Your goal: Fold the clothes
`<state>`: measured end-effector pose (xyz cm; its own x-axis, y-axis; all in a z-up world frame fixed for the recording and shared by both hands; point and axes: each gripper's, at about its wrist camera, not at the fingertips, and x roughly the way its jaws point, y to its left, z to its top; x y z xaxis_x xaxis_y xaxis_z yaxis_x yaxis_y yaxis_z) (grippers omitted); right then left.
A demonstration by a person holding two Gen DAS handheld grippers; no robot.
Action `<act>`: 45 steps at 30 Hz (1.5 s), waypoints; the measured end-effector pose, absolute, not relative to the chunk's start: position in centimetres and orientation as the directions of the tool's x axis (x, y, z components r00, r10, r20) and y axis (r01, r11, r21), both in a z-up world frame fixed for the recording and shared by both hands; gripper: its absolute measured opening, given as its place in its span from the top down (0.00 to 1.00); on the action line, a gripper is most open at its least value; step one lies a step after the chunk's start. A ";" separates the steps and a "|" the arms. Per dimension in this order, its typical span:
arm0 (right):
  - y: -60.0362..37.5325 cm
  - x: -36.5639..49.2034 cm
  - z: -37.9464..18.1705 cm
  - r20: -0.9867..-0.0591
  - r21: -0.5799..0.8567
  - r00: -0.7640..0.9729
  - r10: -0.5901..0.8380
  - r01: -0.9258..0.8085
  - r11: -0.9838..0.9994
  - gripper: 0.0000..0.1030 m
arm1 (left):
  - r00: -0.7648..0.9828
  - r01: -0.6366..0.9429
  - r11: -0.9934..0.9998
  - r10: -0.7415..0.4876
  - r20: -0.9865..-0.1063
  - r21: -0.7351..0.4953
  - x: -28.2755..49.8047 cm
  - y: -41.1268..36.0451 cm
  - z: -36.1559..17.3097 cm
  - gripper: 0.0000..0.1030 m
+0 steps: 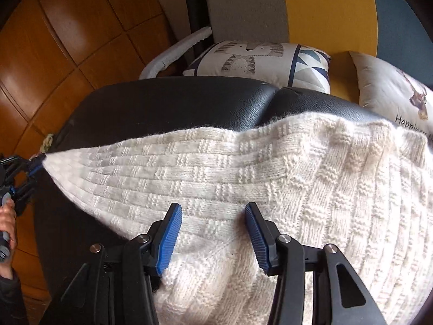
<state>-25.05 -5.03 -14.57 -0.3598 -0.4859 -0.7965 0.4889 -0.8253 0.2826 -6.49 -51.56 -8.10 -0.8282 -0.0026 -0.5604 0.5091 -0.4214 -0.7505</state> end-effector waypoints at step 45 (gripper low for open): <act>2.9 -24.7 -12.5 -0.788 0.288 -0.422 -0.447 0.389 -0.875 0.52 | -0.692 0.320 -0.779 0.197 -0.695 -0.539 -13.8 -37.1 -8.4 0.63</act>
